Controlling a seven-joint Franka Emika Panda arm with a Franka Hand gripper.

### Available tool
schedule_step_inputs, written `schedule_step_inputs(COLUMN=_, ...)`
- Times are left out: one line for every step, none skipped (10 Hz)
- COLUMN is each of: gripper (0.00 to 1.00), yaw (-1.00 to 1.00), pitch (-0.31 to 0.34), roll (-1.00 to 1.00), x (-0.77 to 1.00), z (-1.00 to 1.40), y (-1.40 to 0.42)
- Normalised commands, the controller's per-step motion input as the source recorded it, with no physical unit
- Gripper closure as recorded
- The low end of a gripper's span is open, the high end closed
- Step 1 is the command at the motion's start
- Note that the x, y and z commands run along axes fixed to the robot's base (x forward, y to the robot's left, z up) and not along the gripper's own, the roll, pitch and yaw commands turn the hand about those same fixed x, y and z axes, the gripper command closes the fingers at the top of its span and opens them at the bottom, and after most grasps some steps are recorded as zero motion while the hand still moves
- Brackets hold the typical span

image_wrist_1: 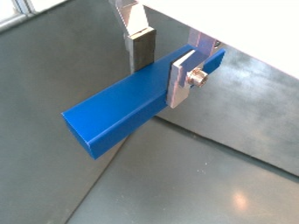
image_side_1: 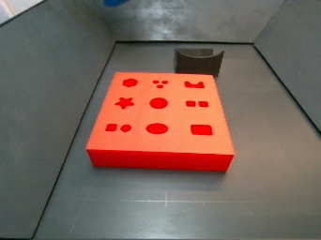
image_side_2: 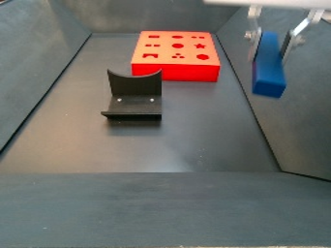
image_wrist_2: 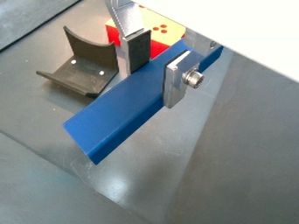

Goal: Pick up the rectangle object. Move up. Place the rectangle object on the fixture. Regrasp the rectangle object. Move to above the board. Insert the rectangle object.
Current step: Place the rectangle object on the fixture.

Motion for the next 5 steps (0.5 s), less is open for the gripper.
schedule_step_inputs(gripper=1.0, yaw=1.0, pitch=-0.012, roll=-0.57, x=1.0, z=-0.2, y=-0.7)
schedule_step_inputs(gripper=1.0, yaw=0.95, pitch=-0.009, roll=-0.57, x=1.0, z=-0.21, y=-0.69)
schedule_step_inputs(gripper=1.0, yaw=0.71, pitch=-0.004, roll=-0.47, x=1.0, z=-0.2, y=-0.65)
schedule_step_inputs(gripper=1.0, yaw=0.32, pitch=0.022, roll=-0.29, x=1.0, z=-0.18, y=-0.57)
schedule_step_inputs(gripper=1.0, yaw=0.22, pitch=0.028, roll=-0.23, x=1.0, z=-0.18, y=-0.55)
